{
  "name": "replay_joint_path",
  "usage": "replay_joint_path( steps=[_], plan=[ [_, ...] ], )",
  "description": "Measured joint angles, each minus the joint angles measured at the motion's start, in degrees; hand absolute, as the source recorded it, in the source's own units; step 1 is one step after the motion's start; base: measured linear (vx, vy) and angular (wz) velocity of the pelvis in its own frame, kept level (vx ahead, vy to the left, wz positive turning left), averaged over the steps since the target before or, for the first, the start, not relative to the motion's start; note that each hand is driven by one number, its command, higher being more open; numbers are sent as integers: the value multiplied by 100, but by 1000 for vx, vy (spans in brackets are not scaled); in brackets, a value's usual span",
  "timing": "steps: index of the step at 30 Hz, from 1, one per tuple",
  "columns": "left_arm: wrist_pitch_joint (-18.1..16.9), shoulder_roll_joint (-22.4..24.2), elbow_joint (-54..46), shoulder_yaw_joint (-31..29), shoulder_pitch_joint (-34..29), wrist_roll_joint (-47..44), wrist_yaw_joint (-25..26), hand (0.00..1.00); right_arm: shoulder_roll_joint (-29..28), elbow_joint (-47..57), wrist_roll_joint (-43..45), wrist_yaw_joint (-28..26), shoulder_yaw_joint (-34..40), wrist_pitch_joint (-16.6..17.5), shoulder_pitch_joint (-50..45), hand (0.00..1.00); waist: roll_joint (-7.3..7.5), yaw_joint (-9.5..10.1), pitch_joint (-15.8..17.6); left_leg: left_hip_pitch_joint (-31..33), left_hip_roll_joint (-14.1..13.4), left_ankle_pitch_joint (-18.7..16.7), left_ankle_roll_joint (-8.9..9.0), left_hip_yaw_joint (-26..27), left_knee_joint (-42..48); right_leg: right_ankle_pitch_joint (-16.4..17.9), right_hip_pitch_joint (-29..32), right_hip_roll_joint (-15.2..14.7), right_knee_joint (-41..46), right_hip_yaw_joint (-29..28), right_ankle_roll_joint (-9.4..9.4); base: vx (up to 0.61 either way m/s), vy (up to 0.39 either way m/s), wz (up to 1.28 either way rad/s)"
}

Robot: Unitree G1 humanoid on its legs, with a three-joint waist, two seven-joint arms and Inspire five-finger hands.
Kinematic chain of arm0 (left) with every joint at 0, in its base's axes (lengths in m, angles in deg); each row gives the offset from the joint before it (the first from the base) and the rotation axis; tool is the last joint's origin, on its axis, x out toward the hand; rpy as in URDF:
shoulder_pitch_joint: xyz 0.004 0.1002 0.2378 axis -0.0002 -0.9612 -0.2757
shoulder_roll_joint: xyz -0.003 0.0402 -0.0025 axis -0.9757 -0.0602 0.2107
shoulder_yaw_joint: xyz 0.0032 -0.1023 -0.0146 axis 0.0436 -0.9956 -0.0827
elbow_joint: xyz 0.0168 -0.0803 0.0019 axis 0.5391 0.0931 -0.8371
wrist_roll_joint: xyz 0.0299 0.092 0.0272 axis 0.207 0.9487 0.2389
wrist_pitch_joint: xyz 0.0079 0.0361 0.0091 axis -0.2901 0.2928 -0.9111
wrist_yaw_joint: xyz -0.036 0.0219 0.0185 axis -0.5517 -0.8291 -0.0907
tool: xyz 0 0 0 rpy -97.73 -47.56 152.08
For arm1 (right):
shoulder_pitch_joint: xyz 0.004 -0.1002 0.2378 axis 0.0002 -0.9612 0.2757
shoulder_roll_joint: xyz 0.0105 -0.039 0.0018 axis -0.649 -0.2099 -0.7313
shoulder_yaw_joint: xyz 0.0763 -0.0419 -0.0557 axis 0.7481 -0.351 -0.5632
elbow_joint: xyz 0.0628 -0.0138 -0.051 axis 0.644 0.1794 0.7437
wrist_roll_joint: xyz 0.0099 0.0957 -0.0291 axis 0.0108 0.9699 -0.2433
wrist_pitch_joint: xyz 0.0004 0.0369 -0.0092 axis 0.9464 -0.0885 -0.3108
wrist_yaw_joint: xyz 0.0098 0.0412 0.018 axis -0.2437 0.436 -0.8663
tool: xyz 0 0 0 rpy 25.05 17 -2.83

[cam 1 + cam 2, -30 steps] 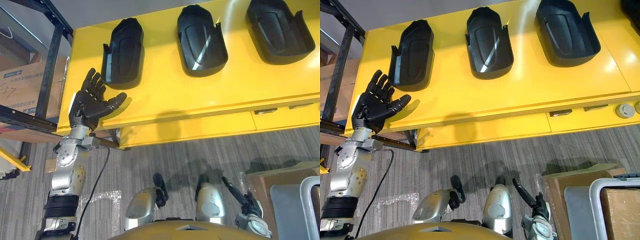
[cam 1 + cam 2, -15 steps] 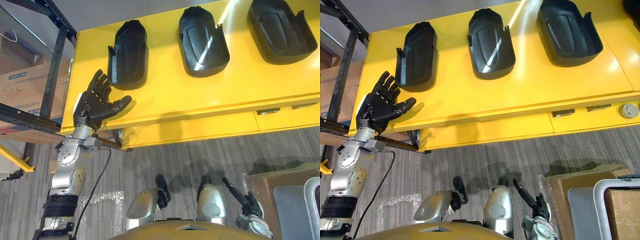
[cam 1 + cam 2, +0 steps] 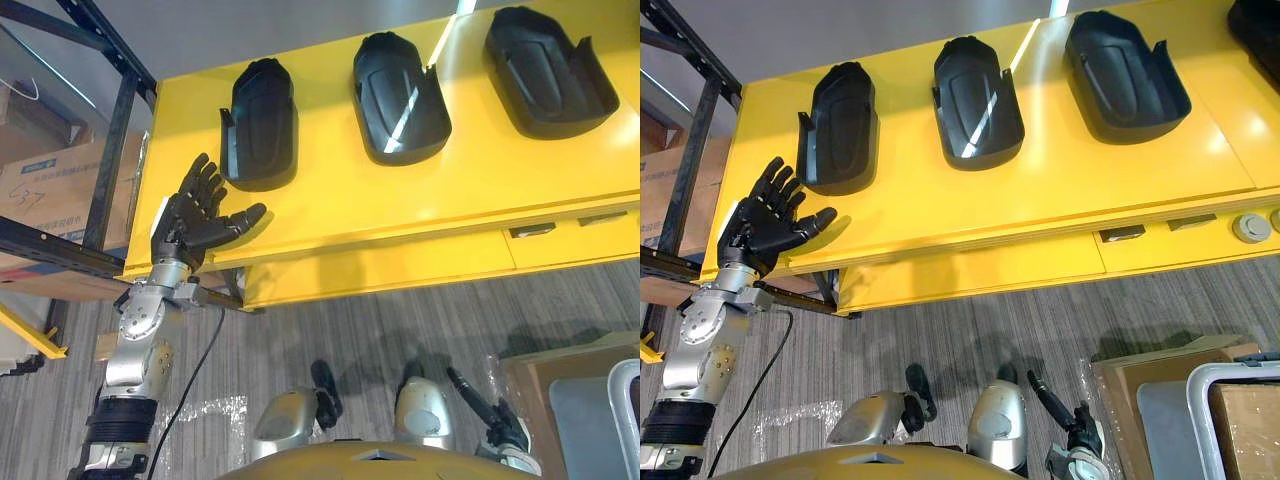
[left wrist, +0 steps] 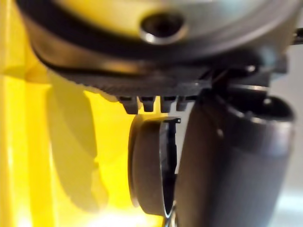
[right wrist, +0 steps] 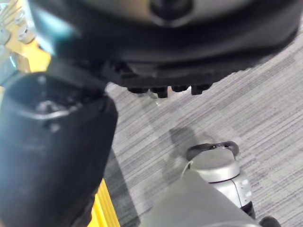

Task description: Walk over and take three plastic housings, then place them on the shelf

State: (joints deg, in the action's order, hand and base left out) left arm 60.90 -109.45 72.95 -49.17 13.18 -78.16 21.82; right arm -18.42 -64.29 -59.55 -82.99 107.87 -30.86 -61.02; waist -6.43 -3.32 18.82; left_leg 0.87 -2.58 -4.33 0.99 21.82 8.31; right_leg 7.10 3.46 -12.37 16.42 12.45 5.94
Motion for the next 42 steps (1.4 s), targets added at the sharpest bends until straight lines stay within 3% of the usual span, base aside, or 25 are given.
replay_joint_path(
  steps=[5, 8, 11, 12, 15, 17, 18, 19, 20, 21, 23, 24, 26, 28, 29, 30, 33, 38, 40, 42],
  plan=[
    [-113, 382, -97, -162, -398, 1076, 846, 100, -189, -4, 9, 34, -4, 0, -126, 100, 90, 14, -240, -209, -2, -1, 16, 3, -165, -104, -309, 71, -381, 50, 28, 57, 3, -2],
    [-176, 565, -347, -372, -631, 1264, 1132, 100, -256, -8, 21, 123, -4, -6, -143, 100, 136, 29, -281, -321, 6, -1, 17, -17, -213, -161, -505, 96, -570, 112, 39, 37, 10, 5],
    [-700, 693, -809, -421, -951, 1258, 1219, 100, -304, -40, 31, 179, -7, -9, -183, 100, 154, 162, -457, -386, 4, 2, 23, -26, -284, -278, -681, 148, -860, 154, 53, 15, 10, 2],
    [-1141, 819, -1066, -419, -1056, 1258, 1100, 100, -330, -102, 45, 248, -10, -8, -183, 100, 157, 210, -562, -471, 15, 9, 32, -44, -333, -323, -840, 160, -999, 219, 51, 42, 21, 9],
    [-1592, 848, -1312, -405, -1061, 1157, 803, 100, -343, -158, 63, 273, -37, -6, -174, 100, 151, 232, -670, -547, 19, 14, 41, -73, -371, -344, -958, 170, -1083, 260, 48, 8, 18, 6],
    [-1920, 858, -1687, -283, -1055, 467, -69, 100, -342, -307, 76, 359, -39, -5, -143, 100, 122, 242, -879, -586, 19, 61, 62, -99, -481, -399, -1007, 169, -1191, 279, 30, 0, 10, 2],
    [-1949, 858, -1747, -217, -1042, 288, -331, 100, -342, -333, 75, 363, -40, -5, -131, 100, 119, 241, -879, -640, 20, 70, 67, -89, -508, -403, -1056, 172, -1206, 279, 32, -21, 18, -6],
    [-1949, 855, -1781, -34, -1039, 60, -923, 100, -342, -391, 73, 373, -39, -14, -132, 100, 107, 240, -946, -693, 20, 92, 78, -48, -583, -430, -1106, 189, -1262, 276, 22, -37, 16, -10],
    [-1805, 833, -1777, 223, -1035, -80, -1506, 100, -334, -466, 67, 382, -39, -16, -124, 100, 115, 246, -1011, -741, 20, 118, 90, -12, -688, -457, -1132, 204, -1312, 262, 22, -49, 12, -9],
    [-1693, 799, -1766, 390, -1032, -132, -1762, 100, -334, -485, 66, 384, -39, -20, -126, 100, 122, 238, -1043, -751, 21, 122, 99, -7, -721, -480, -1150, 215, -1360, 262, 23, -27, 12, -10],
    [-1068, 484, -1581, 1189, -953, -124, -2793, 100, -313, -491, 56, 394, -89, -43, -81, 100, 82, 169, -1113, -919, 55, 291, 71, 16, -1013, -508, -1155, 238, -1395, 262, 15, -32, 6, -9],
    [-872, 366, -1494, 1425, -922, -91, -3024, 100, -300, -492, 53, 395, -112, -46, -69, 100, 70, 139, -1136, -960, 68, 345, 67, 17, -1120, -508, -1151, 245, -1401, 265, 15, -40, 0, -8],
    [47, -133, -957, 2541, -617, 322, -3866, 100, -249, -523, 30, 348, -135, -93, 49, 100, 49, 0, -1168, -1045, 86, 468, 56, 22, -1342, -537, -1151, 272, -1467, 279, 29, -40, -4, -3],
    [442, -300, -689, 2981, -541, 386, -4095, 100, -221, -529, 28, 338, -137, -151, 117, 100, 59, -46, -1163, -1045, 86, 490, 56, 26, -1342, -540, -1141, 274, -1473, 274, 34, 0, 0, 0],
    [925, -440, -439, 3321, -542, 402, -4337, 100, -178, -530, 25, 318, -158, -185, 133, 100, 79, -69, -1162, -1045, 86, 490, 57, 16, -1342, -544, -1138, 279, -1506, 293, 41, -3, -4, 4],
    [1179, -567, -305, 3508, -560, 539, -4422, 100, -138, -562, 23, 292, -205, -222, 128, 100, 108, -63, -1166, -1037, 86, 490, 57, 7, -1343, -559, -1159, 285, -1562, 311, 59, 6, -3, 6],
    [1591, -767, 23, 3684, -564, 802, -4337, 100, -95, -629, 14, 218, -251, -343, 187, 100, 171, -28, -1132, -1029, 87, 491, 59, -15, -1343, -560, -1170, 286, -1575, 342, 59, 24, -5, 5],
    [1850, -731, 682, 3738, -689, 1445, -3814, 100, -104, -754, 17, 107, -580, -440, 369, 100, 284, -47, -1076, -1003, 104, 494, 62, -115, -1343, -570, -1254, 279, -1669, 481, 76, 17, -7, 13],
    [1942, -609, 982, 3642, -808, 1335, -3544, 100, -106, -754, 20, 101, -688, -458, 439, 100, 324, -50, -1058, -973, 111, 496, 64, -143, -1343, -571, -1255, 276, -1691, 522, 77, 20, -8, 11],
    [1971, -179, 1479, 3474, -960, 1048, -2850, 100, -113, -753, 26, 103, -693, -463, 470, 100, 360, -37, -1054, -942, 128, 500, 67, -196, -1343, -580, -1287, 268, -1742, 584, 92, 27, -8, 15]
  ],
)
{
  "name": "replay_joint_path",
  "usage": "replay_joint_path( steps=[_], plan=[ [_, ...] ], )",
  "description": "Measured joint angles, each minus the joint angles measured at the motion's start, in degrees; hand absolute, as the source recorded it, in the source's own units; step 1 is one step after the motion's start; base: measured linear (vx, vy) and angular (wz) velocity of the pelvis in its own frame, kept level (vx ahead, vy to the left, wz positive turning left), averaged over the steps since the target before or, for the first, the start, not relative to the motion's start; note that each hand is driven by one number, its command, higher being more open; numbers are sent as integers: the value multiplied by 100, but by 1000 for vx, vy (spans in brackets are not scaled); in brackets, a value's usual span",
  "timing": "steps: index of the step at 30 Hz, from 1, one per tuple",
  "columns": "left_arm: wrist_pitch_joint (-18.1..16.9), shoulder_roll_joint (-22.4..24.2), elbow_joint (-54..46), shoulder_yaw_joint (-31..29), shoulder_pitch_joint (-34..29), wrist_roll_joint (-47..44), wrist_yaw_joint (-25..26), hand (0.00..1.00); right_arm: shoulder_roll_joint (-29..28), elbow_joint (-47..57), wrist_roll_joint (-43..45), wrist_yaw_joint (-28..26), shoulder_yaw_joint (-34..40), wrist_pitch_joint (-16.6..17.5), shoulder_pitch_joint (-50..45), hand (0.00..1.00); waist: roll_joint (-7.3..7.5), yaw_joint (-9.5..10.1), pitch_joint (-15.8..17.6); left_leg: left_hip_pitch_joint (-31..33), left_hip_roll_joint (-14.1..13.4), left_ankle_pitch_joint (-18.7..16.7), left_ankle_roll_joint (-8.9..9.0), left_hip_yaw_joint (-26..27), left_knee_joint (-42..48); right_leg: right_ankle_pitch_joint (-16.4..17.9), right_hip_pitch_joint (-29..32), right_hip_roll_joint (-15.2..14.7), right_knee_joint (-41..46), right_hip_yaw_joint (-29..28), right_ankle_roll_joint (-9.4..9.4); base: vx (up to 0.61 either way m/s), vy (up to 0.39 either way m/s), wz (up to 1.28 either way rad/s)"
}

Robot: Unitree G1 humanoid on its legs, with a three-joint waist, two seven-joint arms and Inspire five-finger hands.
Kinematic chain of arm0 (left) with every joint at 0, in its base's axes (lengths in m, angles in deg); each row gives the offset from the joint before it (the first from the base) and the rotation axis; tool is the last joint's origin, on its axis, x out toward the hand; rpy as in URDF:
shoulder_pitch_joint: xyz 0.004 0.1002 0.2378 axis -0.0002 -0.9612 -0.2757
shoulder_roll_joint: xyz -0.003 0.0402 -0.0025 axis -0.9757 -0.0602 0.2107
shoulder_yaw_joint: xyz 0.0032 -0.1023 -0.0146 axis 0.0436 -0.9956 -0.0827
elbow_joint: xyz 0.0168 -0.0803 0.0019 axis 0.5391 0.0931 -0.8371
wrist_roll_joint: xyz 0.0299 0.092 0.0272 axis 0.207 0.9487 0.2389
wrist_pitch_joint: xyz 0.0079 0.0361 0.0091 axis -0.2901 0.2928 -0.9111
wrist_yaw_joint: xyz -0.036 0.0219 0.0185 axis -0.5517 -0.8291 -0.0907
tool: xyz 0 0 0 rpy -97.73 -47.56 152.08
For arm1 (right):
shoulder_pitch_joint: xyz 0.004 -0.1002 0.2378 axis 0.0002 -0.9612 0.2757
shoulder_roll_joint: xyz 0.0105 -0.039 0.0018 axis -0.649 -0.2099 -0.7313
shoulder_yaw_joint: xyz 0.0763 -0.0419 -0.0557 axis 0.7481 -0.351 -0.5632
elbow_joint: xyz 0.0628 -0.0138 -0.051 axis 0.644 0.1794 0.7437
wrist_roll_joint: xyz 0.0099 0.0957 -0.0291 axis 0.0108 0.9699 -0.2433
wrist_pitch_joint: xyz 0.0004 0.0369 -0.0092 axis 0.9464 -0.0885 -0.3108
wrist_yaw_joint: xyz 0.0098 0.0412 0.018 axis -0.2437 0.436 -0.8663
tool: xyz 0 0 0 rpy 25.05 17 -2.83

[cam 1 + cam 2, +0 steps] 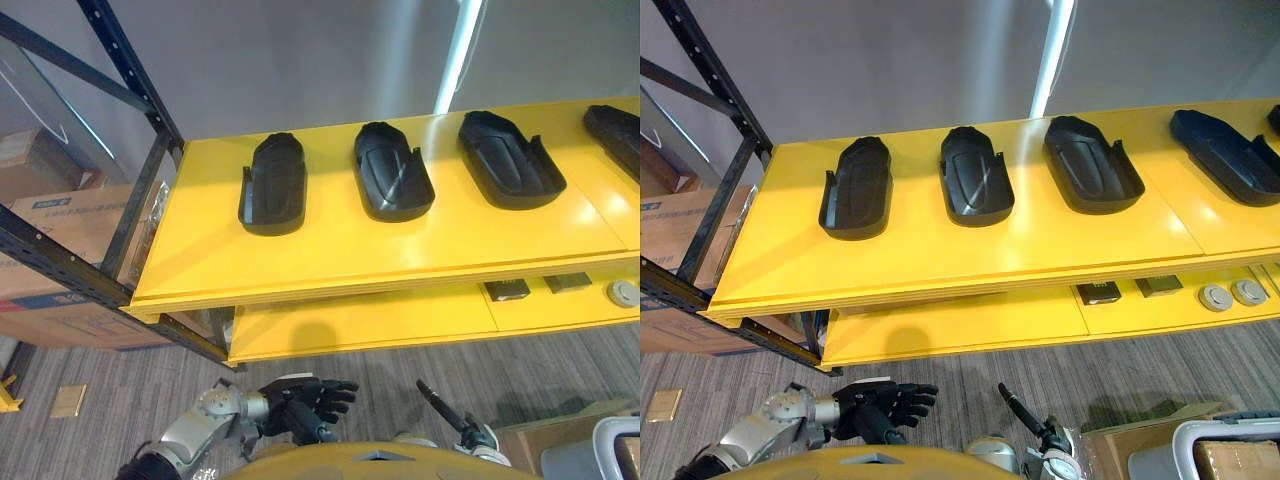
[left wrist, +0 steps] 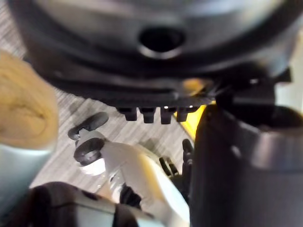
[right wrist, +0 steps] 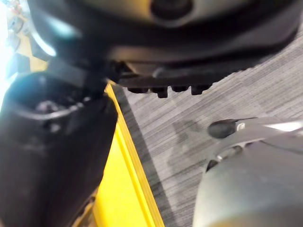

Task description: Walk over and take three plastic housings, then place them on the shelf

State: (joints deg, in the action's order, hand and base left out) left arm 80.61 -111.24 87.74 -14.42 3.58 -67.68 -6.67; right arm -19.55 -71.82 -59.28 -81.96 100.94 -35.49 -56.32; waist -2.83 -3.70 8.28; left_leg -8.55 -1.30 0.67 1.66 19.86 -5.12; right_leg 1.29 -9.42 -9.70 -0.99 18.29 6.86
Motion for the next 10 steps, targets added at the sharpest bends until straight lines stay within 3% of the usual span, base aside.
replay_joint_path(
  steps=[2, 4, 5, 7, 10],
  plan=[
    [-21, 591, 957, -348, -45, -40, 836, 100, -30, 0, 0, 1, -5, -4, 10, 100, 48, 41, 12, -17, 3, 4, 6, -40, 0, 0, -86, 3, -19, 42, 0, 32, -13, 11],
    [-355, 1133, 2323, -1059, -9, -3, 1768, 100, -137, 0, 15, 11, -18, -10, 58, 100, 150, 37, 4, -46, -25, 19, 31, -52, 1, 4, -132, 33, -29, 53, -6, 18, -37, 5],
    [-758, 1306, 2967, -1533, 66, 121, 2182, 100, -209, -2, 55, 17, -41, -13, 80, 100, 228, 35, 18, -79, -48, 31, 50, -55, 1, 9, -173, 54, -28, 62, -14, -11, -47, -3],
    [-1228, 1462, 3801, -2265, 142, 186, 2890, 100, -252, -1, 129, 27, -147, -26, 95, 100, 347, 46, 42, -191, -82, 33, 73, -10, 0, 20, -260, 82, -11, 33, -33, -35, -43, -9],
    [-1519, 1500, 4471, -2542, 182, 229, 3509, 100, -273, -62, 355, 63, -216, -47, 89, 100, 391, 52, 35, -328, -92, 35, 81, 44, -4, 23, -357, 88, 15, -13, -35, -57, -16, -11]
  ],
)
